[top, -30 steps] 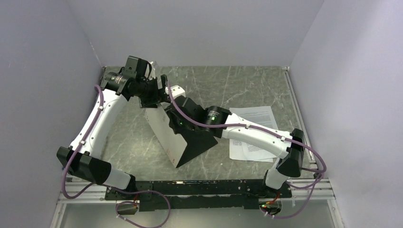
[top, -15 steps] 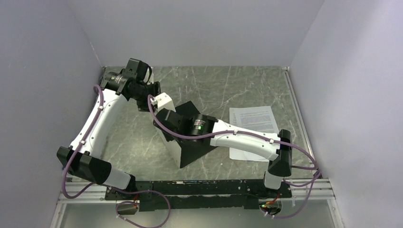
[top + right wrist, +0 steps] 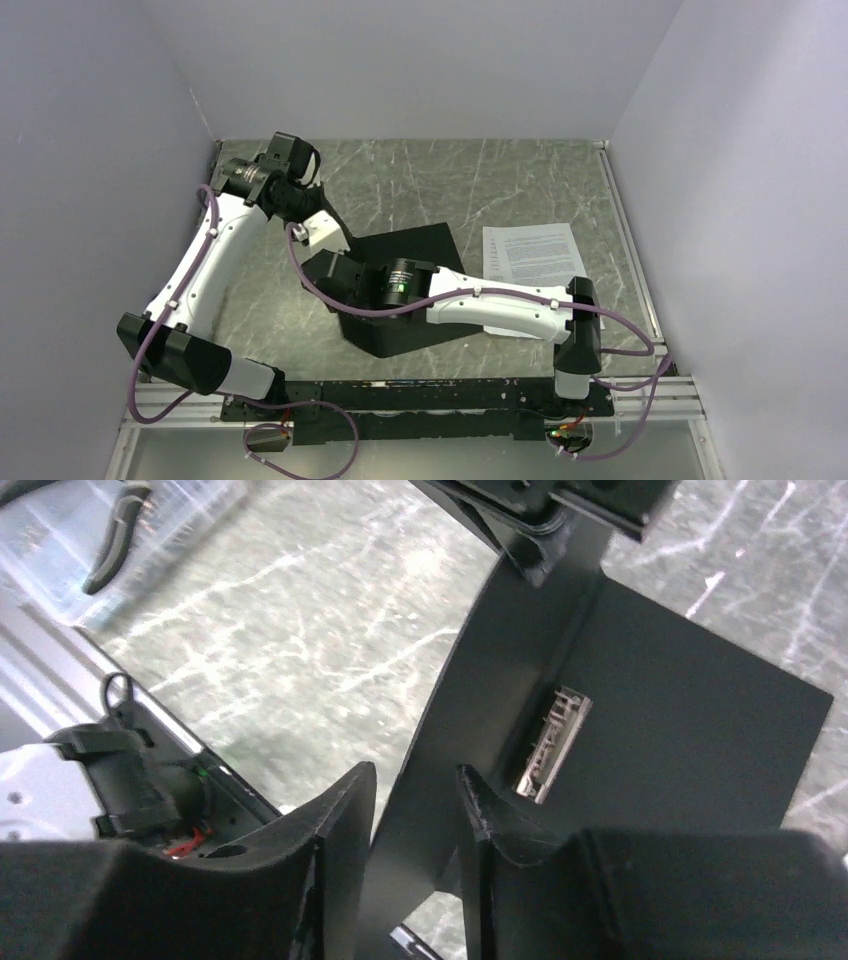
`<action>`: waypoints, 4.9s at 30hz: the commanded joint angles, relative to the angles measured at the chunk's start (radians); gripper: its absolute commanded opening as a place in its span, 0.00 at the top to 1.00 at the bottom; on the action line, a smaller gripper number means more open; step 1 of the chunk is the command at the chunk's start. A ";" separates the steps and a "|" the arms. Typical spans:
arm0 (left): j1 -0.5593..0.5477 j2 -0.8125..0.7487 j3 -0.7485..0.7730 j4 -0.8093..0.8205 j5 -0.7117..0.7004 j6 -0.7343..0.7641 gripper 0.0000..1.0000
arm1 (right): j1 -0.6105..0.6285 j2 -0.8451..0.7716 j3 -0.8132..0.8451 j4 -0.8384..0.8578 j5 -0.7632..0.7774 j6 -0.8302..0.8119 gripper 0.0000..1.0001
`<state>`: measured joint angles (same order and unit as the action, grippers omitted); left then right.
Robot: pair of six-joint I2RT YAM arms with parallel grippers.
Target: Put the files into the folder
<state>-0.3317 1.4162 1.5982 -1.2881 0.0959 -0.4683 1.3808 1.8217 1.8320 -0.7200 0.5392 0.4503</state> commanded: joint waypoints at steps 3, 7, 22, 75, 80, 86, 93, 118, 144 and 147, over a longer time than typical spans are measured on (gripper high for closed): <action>-0.003 -0.051 -0.022 0.029 -0.064 0.024 0.97 | 0.006 -0.119 -0.011 0.114 0.010 -0.042 0.44; -0.003 -0.043 -0.030 0.048 -0.094 0.025 0.97 | 0.006 -0.219 -0.086 0.138 0.010 -0.044 0.25; 0.047 -0.054 -0.147 0.204 -0.163 -0.015 0.97 | -0.157 -0.465 -0.568 0.257 -0.107 0.087 0.07; 0.329 -0.145 -0.440 0.296 -0.258 -0.008 0.07 | -0.292 0.187 -0.527 0.321 -0.274 0.266 0.02; 0.329 -0.184 -0.399 0.226 -0.218 0.024 0.07 | -0.282 0.238 -0.505 0.268 -0.244 0.244 0.02; 0.329 -0.267 -0.387 0.195 -0.158 0.045 0.07 | -0.255 0.300 -0.468 0.176 -0.201 0.236 0.02; 0.329 -0.297 -0.373 0.180 -0.128 0.061 0.07 | -0.210 0.359 -0.398 0.048 -0.097 0.250 0.02; 0.329 -0.258 -0.361 0.217 -0.038 0.095 0.07 | -0.267 0.042 -0.390 0.095 -0.133 0.195 0.01; 0.138 -0.153 -0.718 0.564 0.146 -0.196 0.13 | -0.386 0.023 -0.326 0.138 -0.331 0.103 0.62; 0.130 -0.140 -0.768 0.595 0.137 -0.215 0.17 | -0.388 0.063 -0.311 0.137 -0.341 0.107 0.68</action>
<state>-0.1898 1.2694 0.8700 -0.7849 0.2237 -0.6193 0.9997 1.8587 1.4635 -0.5968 0.2272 0.5594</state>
